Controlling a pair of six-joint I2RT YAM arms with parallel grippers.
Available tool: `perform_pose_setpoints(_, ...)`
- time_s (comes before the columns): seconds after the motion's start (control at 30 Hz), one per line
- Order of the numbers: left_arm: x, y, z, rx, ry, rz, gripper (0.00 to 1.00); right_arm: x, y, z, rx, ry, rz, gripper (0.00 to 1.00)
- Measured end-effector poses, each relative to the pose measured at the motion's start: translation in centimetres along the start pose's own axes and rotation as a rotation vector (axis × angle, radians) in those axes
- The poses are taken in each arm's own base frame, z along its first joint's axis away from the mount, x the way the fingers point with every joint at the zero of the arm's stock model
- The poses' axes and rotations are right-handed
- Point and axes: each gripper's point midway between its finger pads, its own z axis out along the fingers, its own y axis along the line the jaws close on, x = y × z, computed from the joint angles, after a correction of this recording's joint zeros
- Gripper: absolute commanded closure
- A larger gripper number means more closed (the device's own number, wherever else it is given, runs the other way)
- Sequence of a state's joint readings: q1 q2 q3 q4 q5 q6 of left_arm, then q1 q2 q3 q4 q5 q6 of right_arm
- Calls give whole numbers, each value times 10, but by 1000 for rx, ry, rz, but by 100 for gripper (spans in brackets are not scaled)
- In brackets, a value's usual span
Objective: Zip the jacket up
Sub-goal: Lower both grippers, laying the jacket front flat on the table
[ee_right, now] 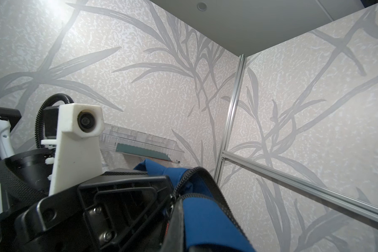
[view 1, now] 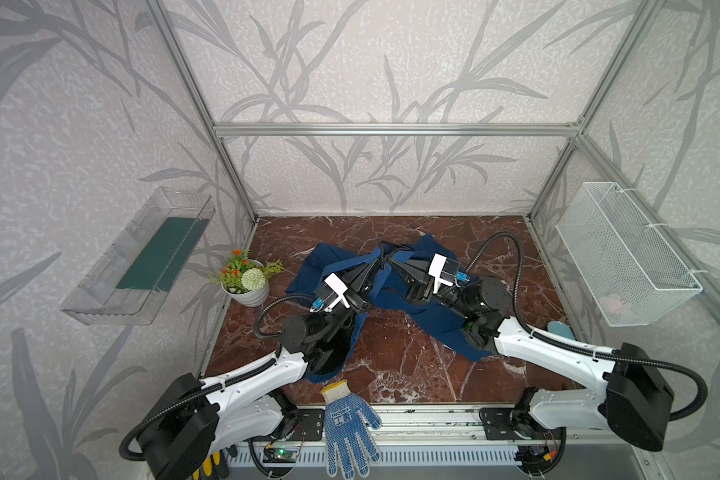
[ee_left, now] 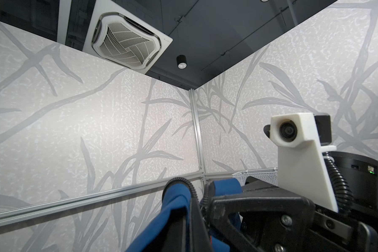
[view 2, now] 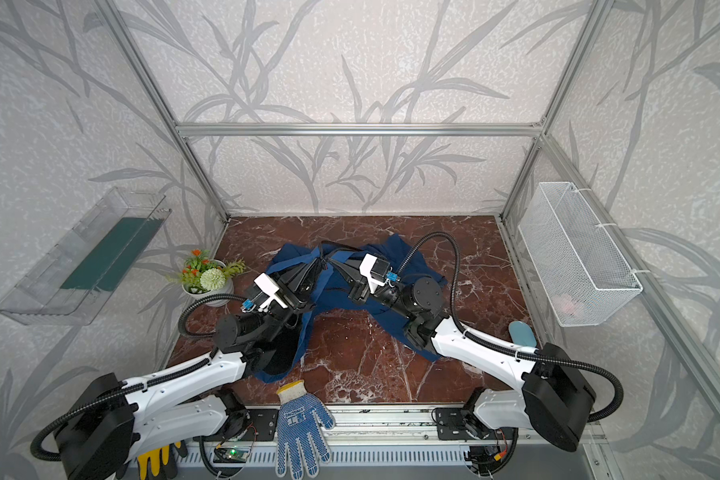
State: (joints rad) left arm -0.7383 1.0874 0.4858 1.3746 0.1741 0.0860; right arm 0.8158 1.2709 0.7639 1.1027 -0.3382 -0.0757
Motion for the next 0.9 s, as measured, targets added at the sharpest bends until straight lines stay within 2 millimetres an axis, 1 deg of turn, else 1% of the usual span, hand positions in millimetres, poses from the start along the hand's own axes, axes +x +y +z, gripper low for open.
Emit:
perform_pose_setpoints(0.1, 7, -6, 5, 48, 87, -29, 100, 3, -4, -10, 15, 13, 13, 100)
perform_pose_setpoints(0.2, 7, -8, 17, 79, 153, -54, 100, -2, -9, -12, 36, -8, 24, 100)
perform_pose_setpoints(0.27, 15, -7, 22, 85, 175, -82, 100, -1, -16, -14, 67, -14, 26, 100)
perform_pose_setpoints(0.33, 34, -4, 24, 80, 199, -125, 100, 12, -27, -20, 105, 12, 38, 100)
perform_pose_setpoints(0.37, 48, 0, 24, 73, 212, -157, 100, 24, -35, -24, 132, 38, 48, 100)
perform_pose_setpoints(0.43, 81, 9, 24, 46, 241, -224, 100, 52, -53, -32, 189, 101, 75, 100)
perform_pose_setpoints(0.5, 118, 17, 20, 18, 292, -314, 100, 83, -69, -42, 250, 174, 136, 100)
perform_pose_setpoints(0.57, 142, 18, 14, 4, 342, -376, 100, 108, -77, -53, 287, 226, 205, 100)
perform_pose_setpoints(0.6, 151, 17, 11, 2, 364, -408, 100, 117, -79, -58, 301, 243, 239, 100)
perform_pose_setpoints(0.7, 163, 13, 4, 2, 401, -474, 100, 130, -76, -69, 317, 256, 307, 100)
perform_pose_setpoints(0.9, 178, 6, -10, -10, 445, -568, 100, 142, -68, -82, 328, 271, 401, 100)
